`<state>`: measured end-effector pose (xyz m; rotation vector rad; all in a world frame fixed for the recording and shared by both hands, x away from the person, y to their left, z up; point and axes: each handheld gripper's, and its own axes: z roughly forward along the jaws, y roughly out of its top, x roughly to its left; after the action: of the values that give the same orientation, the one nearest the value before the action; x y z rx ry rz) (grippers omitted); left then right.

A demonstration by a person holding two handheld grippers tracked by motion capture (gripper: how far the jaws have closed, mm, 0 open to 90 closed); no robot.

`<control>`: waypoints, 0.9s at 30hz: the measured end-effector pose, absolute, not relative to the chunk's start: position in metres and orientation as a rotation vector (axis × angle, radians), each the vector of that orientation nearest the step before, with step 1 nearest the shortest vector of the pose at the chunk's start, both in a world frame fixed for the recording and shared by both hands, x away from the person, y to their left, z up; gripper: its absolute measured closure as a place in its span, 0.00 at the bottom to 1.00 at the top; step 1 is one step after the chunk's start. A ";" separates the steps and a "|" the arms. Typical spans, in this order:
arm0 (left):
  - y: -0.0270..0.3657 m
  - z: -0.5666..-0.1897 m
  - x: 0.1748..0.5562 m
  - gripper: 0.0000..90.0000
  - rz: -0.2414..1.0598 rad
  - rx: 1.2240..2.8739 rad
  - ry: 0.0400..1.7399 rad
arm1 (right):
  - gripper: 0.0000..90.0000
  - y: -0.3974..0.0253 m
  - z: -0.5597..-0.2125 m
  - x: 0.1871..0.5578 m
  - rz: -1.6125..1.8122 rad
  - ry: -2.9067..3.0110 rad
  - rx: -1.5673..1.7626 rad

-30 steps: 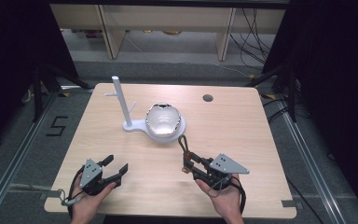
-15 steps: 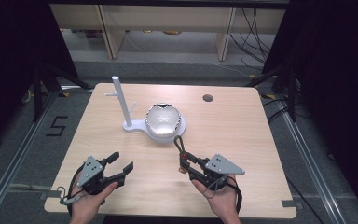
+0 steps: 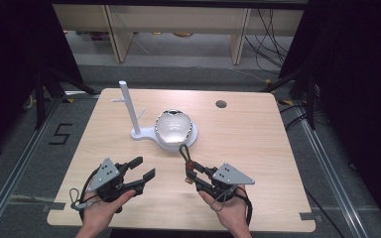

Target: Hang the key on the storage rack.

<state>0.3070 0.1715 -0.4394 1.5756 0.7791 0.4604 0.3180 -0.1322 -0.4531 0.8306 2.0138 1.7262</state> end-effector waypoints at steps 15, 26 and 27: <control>0.139 -0.421 0.313 0.55 0.372 1.605 0.689 | 0.76 -0.126 -0.453 0.316 1.728 2.020 0.849; 0.120 -0.415 0.322 0.67 0.288 1.602 0.671 | 0.76 -0.121 -0.453 0.317 1.727 2.020 0.814; 0.119 -0.415 0.323 0.68 0.286 1.601 0.668 | 0.76 -0.121 -0.453 0.317 1.723 2.022 0.815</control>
<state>0.3230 0.1191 -0.4147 1.6010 0.6678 0.2859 0.3171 -0.1206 -0.4531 0.8148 2.0218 1.7234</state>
